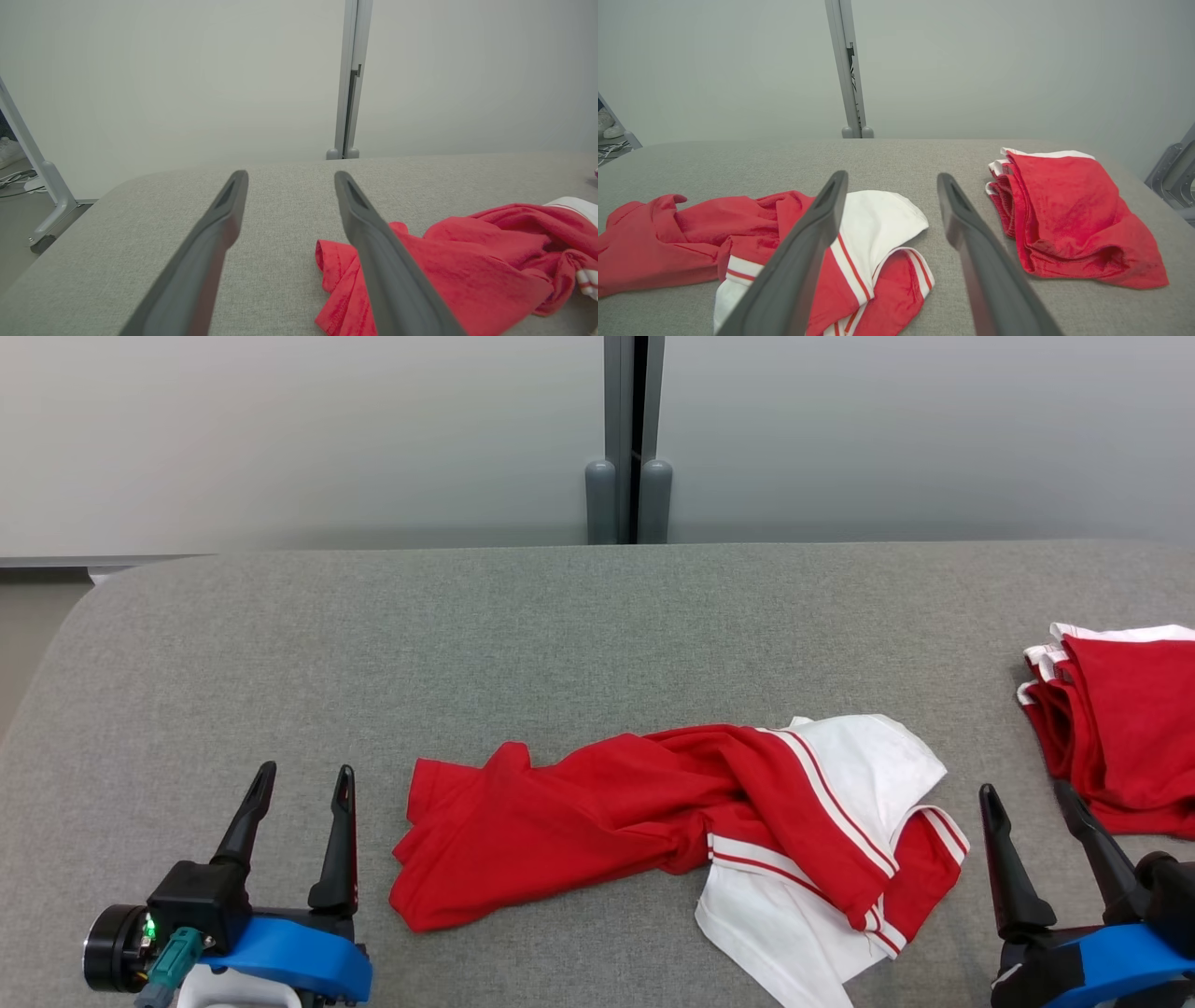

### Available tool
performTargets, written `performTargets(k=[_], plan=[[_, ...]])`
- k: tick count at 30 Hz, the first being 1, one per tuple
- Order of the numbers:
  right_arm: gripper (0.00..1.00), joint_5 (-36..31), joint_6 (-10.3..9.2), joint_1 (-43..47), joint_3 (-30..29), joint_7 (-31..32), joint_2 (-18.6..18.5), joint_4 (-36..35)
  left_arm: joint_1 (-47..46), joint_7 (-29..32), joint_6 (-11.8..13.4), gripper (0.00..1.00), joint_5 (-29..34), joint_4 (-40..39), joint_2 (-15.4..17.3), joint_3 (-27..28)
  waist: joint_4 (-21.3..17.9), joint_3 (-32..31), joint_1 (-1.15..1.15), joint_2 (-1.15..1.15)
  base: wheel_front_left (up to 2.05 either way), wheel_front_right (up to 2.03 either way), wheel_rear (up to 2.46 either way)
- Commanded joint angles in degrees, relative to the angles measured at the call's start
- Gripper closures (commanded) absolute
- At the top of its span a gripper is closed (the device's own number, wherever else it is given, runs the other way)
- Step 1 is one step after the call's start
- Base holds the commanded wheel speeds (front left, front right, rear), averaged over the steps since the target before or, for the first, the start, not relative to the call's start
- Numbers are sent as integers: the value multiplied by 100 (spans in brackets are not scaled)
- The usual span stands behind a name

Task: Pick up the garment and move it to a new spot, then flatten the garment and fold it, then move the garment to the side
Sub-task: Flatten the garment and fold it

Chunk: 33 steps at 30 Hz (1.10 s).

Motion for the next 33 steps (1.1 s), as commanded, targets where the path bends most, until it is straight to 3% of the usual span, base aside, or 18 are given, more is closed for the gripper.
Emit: performTargets(k=[1, 5, 11, 19, 24, 25, 26, 27, 33], plan=[[0, -41, 0, 62, 0, 11, 13, -26, -31, 2, 31, 0, 27, -29, 27, -2, 10, 16, 0, 0, 0, 0, 0], [0, -34, 0, 13, 18, 16, 17, -24, -196, 42, -12, 0, 59, -62, 29, -62, 16, 74, 0, 0, 0, 0, 0], [0, -50, 0, -165, 89, 10, 22, -59, -924, 500, -420, 0, -5, 108, -178, -404, -24, 350, 0, 0, 0, 0, 0], [0, -34, 0, -344, 194, -35, 23, 68, -1902, 1674, -1192, 0, -430, 1310, -601, -942, -244, 745, 0, 0, 0, 0, 0], [0, 4, 0, -366, 194, -113, 29, 153, -2182, 2108, -1409, 0, -645, 2076, -706, -1062, -346, 839, 0, 0, 0, 0, 0], [0, 12, 0, -386, 190, -115, 30, 175, -2207, 2204, -1437, 11, -708, 2195, -725, -1082, -352, 843, 0, 0, 0, 0, 0], [0, 19, 0, -397, 184, -118, 31, 192, -2241, 2269, -1464, 84, -749, 2269, -735, -1088, -356, 846, 0, 0, 0, 0, 0], [0, 20, 0, -403, 180, -128, 33, 210, -2268, 2344, -1475, 100, -791, 2352, -731, -1095, -358, 848, 0, 0, 0, 0, 0], [0, 37, 0, -395, 112, -178, 37, 276, -2275, 2114, -1485, 100, -771, 2344, -689, -1096, -281, 789, 0, 0, 0, 0, 0]])
